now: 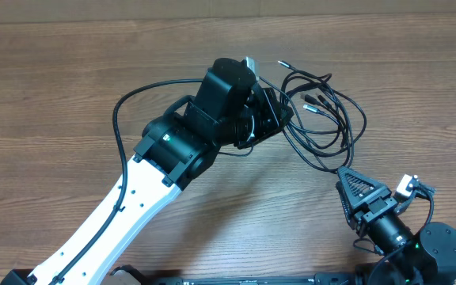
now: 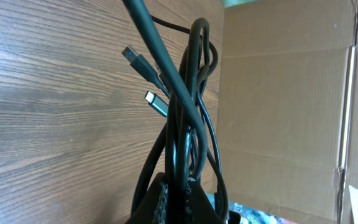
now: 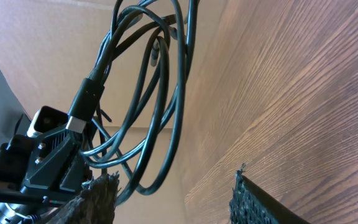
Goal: Untangle cables
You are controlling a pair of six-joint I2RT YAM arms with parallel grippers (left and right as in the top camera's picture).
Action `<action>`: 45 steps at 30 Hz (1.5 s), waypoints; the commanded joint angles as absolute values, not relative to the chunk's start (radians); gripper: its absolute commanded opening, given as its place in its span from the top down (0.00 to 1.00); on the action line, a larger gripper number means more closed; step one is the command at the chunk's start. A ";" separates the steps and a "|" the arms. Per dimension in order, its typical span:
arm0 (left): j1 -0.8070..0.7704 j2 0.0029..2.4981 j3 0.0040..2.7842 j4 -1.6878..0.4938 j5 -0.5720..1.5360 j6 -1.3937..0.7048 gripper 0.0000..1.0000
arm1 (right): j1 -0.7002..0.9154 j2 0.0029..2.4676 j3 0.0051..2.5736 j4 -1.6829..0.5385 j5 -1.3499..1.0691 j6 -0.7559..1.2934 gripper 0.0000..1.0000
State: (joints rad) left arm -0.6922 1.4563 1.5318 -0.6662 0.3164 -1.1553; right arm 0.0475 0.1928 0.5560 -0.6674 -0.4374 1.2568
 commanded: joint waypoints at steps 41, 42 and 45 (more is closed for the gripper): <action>-0.740 1.453 1.560 -0.657 0.445 -1.200 0.96 | 0.051 0.194 0.574 -0.678 -0.413 1.261 0.96; -0.740 1.453 1.560 -0.658 0.434 -1.199 0.96 | 0.051 0.194 0.574 -0.679 -0.413 1.261 0.96; -0.740 1.453 1.560 -0.658 0.415 -1.199 0.96 | 0.051 0.194 0.574 -0.688 -0.413 1.261 0.96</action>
